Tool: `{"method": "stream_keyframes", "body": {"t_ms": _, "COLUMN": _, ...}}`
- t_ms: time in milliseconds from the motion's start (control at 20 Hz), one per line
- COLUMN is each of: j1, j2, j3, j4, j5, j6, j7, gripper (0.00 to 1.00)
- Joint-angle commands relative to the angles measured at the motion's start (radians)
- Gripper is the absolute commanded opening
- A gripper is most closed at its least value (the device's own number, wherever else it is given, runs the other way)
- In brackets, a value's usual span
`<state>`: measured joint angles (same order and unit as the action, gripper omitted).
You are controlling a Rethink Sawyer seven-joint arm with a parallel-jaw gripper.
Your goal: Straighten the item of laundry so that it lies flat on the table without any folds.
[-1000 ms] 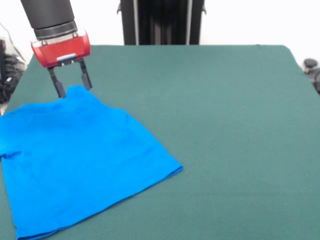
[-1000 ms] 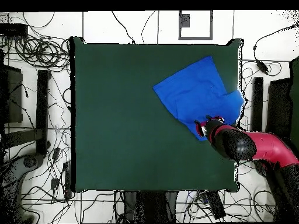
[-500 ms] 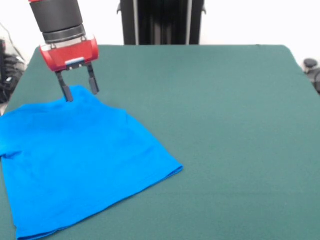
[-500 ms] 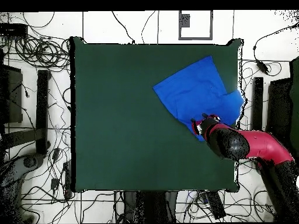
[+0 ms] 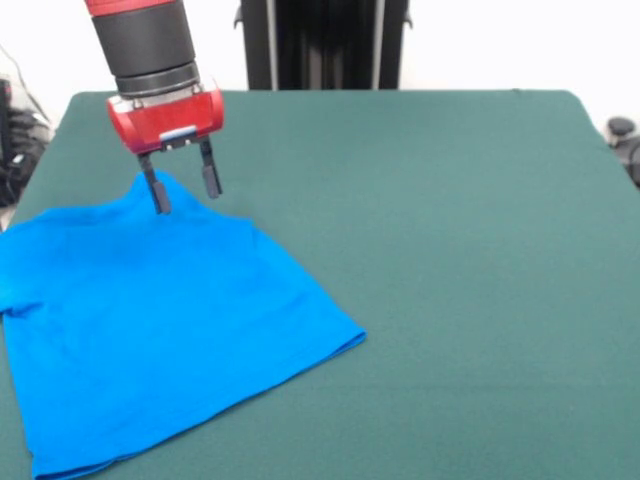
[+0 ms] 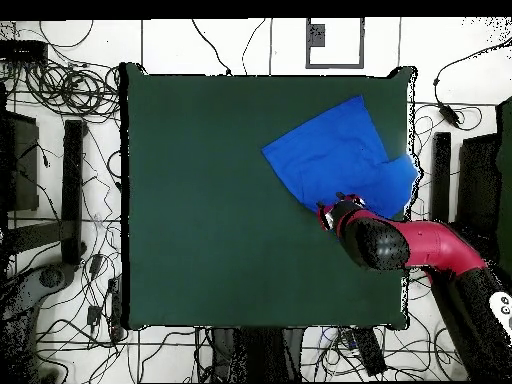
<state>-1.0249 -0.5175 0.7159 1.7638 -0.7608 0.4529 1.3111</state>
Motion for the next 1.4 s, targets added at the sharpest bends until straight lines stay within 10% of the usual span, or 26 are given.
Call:
{"method": "stream_keyframes", "body": {"t_ms": 50, "j1": 0.07, "j2": 0.059, "j3": -0.066, "j4": 0.027, "j5": 0.023, "j6": -0.056, "j7": 0.155, "gripper": 1.0}}
{"method": "stream_keyframes", "body": {"t_ms": 1400, "j1": 0.044, "j2": 0.025, "j3": -0.061, "j4": 0.09, "j5": 0.014, "j6": -0.075, "j7": 0.104, "gripper": 1.0}}
